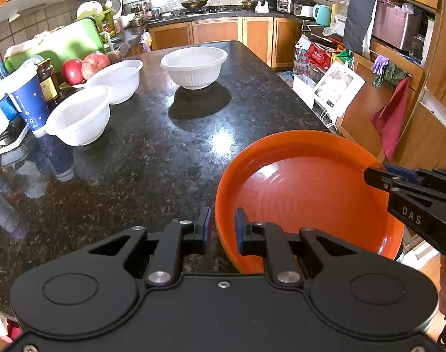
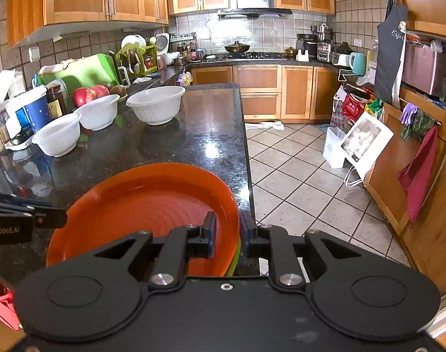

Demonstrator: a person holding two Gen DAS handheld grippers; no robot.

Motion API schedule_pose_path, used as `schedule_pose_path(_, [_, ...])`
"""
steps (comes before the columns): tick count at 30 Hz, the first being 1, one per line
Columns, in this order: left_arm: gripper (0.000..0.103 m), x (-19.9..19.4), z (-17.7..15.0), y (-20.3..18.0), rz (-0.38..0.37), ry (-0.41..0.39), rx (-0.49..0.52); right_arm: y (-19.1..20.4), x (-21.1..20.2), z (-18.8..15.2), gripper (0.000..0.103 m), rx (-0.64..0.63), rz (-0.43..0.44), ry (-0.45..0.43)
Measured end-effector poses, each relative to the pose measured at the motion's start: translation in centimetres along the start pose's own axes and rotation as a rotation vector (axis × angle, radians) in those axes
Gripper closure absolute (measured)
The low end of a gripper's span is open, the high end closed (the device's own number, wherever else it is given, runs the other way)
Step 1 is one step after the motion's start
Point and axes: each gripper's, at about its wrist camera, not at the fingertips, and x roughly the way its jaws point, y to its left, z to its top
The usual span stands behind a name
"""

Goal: Organize plates and bowls
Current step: 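Carry the orange plate with the left gripper toward the green plate stack, then lower the orange plate onto the green plate and open the left gripper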

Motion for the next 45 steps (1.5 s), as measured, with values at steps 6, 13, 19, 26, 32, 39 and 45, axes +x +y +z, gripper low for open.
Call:
schedule_pose_path(6, [0.080, -0.3, -0.1, 0.2, 0.009, -0.006, -0.001, -0.1, 0.0, -0.1, 0.075, 0.018, -0.022, -0.015])
schedule_pose_path(13, [0.072, -0.8, -0.4, 1.0, 0.021, -0.007, -0.011, 0.3, 0.0, 0.1, 0.075, 0.024, -0.025, -0.017])
schedule_pose_path(19, [0.072, -1.4, -0.6, 2.7, 0.040, -0.011, -0.029, 1.4, -0.5, 0.7, 0.073, 0.031, -0.015, -0.041])
schedule_pose_path(26, [0.071, -1.7, -0.6, 6.5, 0.069, -0.016, -0.056, 4.3, -1.2, 1.5, 0.068, 0.014, 0.005, -0.071])
schedule_pose_path(32, [0.053, -1.8, -0.4, 11.2, 0.073, -0.022, -0.088, 8.4, -1.0, 2.6, 0.064, 0.013, 0.036, -0.067])
schedule_pose_path(39, [0.052, -1.9, 0.3, 17.5, 0.090, -0.044, -0.083, 14.7, 0.7, 4.3, 0.061, 0.031, 0.075, -0.049])
schedule_pose_path(45, [0.048, -1.0, 1.0, 22.8, 0.090, -0.052, -0.090, 20.4, 2.5, 5.5, 0.060, 0.031, 0.106, -0.045])
